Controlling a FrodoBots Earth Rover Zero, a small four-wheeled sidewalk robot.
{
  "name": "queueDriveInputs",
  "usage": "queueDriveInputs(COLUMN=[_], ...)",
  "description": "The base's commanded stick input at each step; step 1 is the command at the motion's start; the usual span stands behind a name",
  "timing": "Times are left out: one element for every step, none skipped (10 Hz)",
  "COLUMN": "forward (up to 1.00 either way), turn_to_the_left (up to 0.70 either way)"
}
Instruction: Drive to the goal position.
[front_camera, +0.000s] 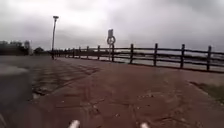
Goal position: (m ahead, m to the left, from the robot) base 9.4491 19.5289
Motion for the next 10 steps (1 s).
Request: queueDriveInputs(forward=[0.7, 0.7, 0.7, 0.7, 0.7, 0.7, 0.7, 0.7, 0.7, 0.7], turn_to_the_left=[0.35, 0.35, 0.35, 0.35, 0.35, 0.35, 0.35, 0.35, 0.35, 0.35])
